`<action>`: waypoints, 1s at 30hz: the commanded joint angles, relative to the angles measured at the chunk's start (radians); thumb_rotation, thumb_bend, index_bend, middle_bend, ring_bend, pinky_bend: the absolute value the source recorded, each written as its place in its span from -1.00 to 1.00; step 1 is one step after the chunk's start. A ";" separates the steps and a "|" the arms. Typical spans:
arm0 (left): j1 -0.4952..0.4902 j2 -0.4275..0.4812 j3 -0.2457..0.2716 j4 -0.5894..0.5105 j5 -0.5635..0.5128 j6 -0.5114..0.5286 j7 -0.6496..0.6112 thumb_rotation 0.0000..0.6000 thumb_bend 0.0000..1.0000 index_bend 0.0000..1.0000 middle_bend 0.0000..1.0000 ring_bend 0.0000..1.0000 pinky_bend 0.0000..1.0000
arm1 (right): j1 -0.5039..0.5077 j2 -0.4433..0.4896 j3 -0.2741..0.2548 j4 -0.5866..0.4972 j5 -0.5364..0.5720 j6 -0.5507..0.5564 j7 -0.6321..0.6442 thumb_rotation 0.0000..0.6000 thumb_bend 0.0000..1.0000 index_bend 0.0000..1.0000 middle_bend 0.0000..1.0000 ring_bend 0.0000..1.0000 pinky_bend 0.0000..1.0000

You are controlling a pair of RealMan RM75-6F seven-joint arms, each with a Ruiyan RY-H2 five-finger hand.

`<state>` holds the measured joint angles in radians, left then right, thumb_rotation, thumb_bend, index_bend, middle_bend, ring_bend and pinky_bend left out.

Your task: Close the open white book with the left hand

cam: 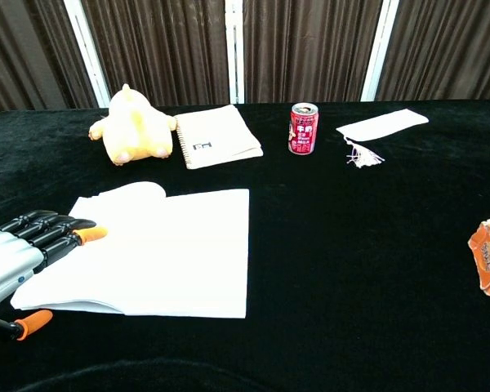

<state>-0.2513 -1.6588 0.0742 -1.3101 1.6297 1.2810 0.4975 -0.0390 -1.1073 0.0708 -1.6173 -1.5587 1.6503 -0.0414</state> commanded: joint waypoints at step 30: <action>-0.022 -0.095 -0.036 0.165 0.013 0.056 -0.034 1.00 0.04 -1.00 -1.00 -1.00 -1.00 | -0.005 -0.002 0.008 0.006 -0.010 0.025 0.046 1.00 -0.93 -1.00 -1.00 -1.00 -1.00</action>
<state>-0.2702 -1.7498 0.0398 -1.1506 1.6361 1.3294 0.4599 -0.0441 -1.1097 0.0789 -1.6111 -1.5691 1.6744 0.0039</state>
